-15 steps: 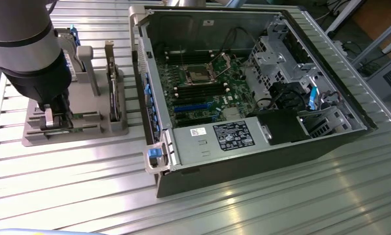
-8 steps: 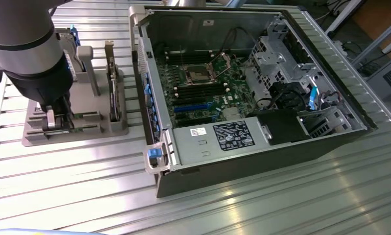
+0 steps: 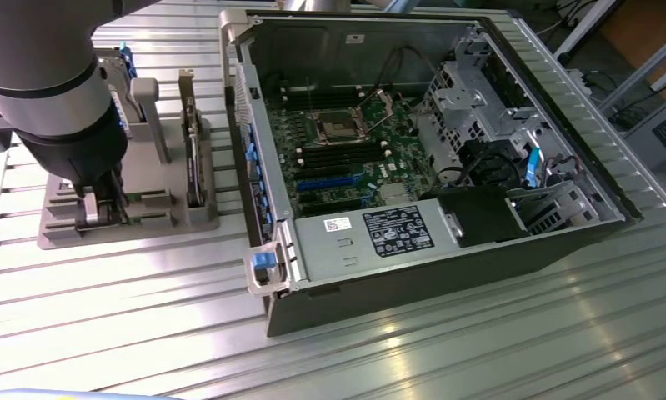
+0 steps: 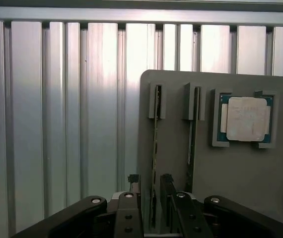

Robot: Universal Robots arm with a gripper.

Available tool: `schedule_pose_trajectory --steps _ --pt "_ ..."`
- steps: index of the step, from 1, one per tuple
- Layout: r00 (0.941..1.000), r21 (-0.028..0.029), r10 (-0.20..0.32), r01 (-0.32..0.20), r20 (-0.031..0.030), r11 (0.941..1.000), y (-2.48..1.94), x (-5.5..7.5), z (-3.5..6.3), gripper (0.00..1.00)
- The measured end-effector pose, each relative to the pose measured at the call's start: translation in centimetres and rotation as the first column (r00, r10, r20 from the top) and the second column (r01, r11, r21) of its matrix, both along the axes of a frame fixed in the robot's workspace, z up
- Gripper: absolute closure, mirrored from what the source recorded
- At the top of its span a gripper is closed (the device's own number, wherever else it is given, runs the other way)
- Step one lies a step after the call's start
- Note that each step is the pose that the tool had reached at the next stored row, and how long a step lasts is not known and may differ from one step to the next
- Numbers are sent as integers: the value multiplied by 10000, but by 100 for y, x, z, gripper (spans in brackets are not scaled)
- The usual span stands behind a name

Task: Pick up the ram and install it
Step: 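Pick up the ram and move it above insertion slot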

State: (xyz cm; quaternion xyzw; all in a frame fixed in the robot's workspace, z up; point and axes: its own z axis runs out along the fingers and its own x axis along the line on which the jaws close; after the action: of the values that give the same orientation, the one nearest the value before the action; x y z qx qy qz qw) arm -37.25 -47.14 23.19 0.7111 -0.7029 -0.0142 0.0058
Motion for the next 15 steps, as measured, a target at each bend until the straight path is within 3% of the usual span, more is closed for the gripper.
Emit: schedule_pose_trajectory --steps 10,15 --pt "10000 -1 0 0 -1 10000 0 0 -191 70" --pt "10000 -2 0 0 -2 10000 0 0 -214 70"
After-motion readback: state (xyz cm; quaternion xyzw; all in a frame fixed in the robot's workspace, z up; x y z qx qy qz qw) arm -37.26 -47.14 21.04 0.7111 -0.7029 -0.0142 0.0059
